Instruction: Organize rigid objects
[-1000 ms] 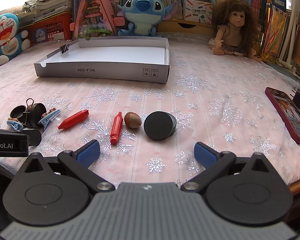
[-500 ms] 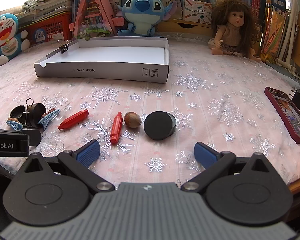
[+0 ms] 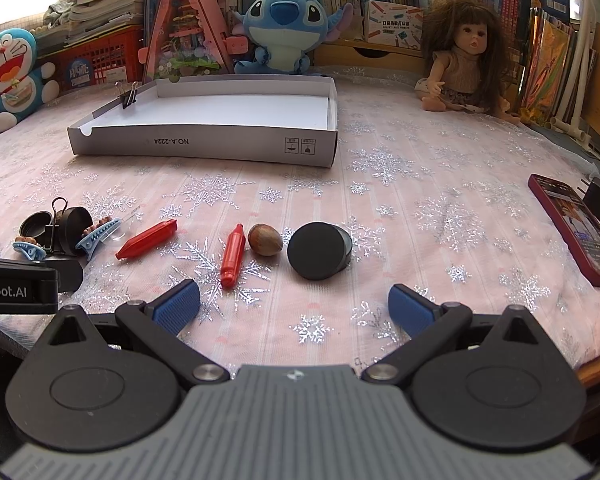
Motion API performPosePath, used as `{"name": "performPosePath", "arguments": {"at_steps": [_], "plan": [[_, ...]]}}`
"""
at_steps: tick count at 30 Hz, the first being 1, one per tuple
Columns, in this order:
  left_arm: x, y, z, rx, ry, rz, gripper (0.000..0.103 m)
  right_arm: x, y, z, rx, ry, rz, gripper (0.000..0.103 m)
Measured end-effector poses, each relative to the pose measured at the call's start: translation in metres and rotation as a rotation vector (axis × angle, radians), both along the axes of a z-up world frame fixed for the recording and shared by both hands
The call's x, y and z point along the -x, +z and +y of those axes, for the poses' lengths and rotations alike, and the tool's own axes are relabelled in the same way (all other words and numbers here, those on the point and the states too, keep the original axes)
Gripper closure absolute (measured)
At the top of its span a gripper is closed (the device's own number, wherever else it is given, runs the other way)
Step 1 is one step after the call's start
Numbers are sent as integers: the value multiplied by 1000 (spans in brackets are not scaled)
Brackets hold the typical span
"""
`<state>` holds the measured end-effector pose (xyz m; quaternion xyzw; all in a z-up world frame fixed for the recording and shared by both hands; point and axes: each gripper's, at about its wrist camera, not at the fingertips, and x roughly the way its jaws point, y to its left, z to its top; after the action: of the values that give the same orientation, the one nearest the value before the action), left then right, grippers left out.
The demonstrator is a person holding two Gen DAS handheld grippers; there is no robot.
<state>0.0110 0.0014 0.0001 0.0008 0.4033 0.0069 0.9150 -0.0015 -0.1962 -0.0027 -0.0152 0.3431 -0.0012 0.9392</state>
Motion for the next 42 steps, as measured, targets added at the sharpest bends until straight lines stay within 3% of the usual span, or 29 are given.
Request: {"name": "performPosePath", "arguments": {"at_steps": [30,35,42], "plan": [[8,-1,5,14,-38,-76,2,8,-3,-6,-22,56,-85,2],[13,2,9,30,-65,-108,15,11,0,-11,-24,53,-116,10],[24,7,11,29,-120,-145,47,10,7,-21,-33,33,-146,26]]}}
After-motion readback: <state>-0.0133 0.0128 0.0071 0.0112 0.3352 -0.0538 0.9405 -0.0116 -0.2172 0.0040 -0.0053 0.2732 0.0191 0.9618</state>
